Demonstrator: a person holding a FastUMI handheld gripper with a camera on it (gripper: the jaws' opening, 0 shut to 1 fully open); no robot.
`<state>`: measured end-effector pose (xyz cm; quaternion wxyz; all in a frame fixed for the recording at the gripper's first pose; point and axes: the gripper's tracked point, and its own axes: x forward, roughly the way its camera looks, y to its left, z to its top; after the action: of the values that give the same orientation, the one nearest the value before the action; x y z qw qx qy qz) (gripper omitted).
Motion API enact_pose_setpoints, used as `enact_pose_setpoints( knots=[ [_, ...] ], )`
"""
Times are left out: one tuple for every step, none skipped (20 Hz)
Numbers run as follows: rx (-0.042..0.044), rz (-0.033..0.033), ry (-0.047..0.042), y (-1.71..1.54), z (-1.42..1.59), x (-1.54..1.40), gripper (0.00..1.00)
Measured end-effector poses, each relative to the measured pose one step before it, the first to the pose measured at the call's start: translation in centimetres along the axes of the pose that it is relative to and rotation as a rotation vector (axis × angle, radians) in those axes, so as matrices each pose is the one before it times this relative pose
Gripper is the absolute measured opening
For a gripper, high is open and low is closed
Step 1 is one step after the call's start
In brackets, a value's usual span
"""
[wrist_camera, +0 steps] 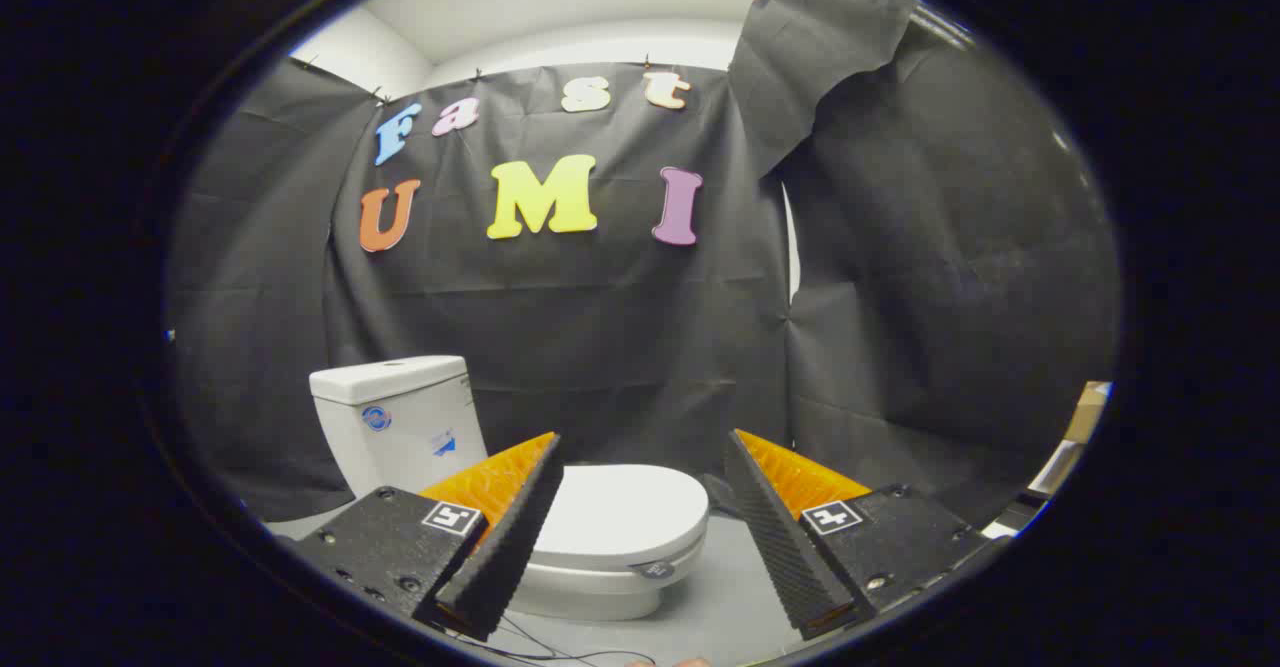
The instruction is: Open the toilet lid.
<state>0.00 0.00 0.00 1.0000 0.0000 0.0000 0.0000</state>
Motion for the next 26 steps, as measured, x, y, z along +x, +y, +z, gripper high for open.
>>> enact_pose_setpoints(
  knots=[
    [0.00104, -0.00403, 0.00268, -0.104, -0.184, 0.025, 1.0],
    [-0.00118, -0.00032, 0.00398, 0.013, -0.07, 0.059, 1.0],
    [-0.00327, -0.00301, 0.00304, 0.005, -0.249, 0.095, 1.0],
    [-0.00342, 0.00249, 0.00233, 0.011, -0.005, 0.02, 1.0],
    [-0.00645, 0.00113, 0.00438, 0.152, -0.145, 0.003, 1.0],
    [-0.0047, 0.001, 0.00063, 0.084, -0.052, 0.012, 1.0],
    [-0.00515, 0.00205, 0.00128, 0.07, -0.07, -0.013, 1.0],
    [-0.00415, 0.00284, -0.00166, 0.103, -0.021, -0.053, 1.0],
    [-0.00463, 0.00092, -0.00013, 0.085, -0.078, 0.088, 1.0],
    [-0.00353, -0.00119, -0.0015, 0.011, 0.118, 0.047, 1.0],
    [0.00026, 0.00063, 0.00129, -0.007, -0.105, 0.02, 1.0],
    [-0.0006, -0.00112, 0.00476, 0.003, -0.061, 0.058, 1.0],
    [0.0, 0.00009, 0.0016, -0.046, -0.122, -0.057, 1.0],
    [0.00099, -0.0065, 0.0012, -0.183, -0.004, -0.021, 1.0],
    [0.00499, -0.00489, 0.00067, -0.176, -0.003, 0.03, 1.0],
    [0.00477, -0.00485, 0.00531, -0.113, -0.067, 0.035, 1.0],
    [0.00175, -0.00417, 0.0033, -0.136, -0.142, 0.012, 1.0],
    [0.00307, -0.00613, 0.00012, -0.169, -0.015, -0.007, 1.0],
    [0.00369, -0.00736, 0.00188, -0.193, 0.007, -0.018, 1.0],
    [0.00489, -0.0028, 0.00131, -0.085, -0.048, 0.047, 1.0],
    [0.00232, -0.00266, 0.00339, -0.069, -0.213, 0.017, 1.0],
    [0.00188, 0.00062, 0.00202, 0.01, -0.07, 0.069, 1.0],
    [0.00161, -0.00037, 0.00369, 0.027, -0.177, 0.091, 1.0],
    [0.00577, -0.00068, 0.00612, 0.0, -0.165, 0.213, 1.0],
    [0.00759, 0.00572, 0.00965, 0.079, -0.206, 0.348, 1.0],
    [0.00722, -0.00308, 0.01086, -0.092, -0.142, 0.389, 1.0]
  ],
)
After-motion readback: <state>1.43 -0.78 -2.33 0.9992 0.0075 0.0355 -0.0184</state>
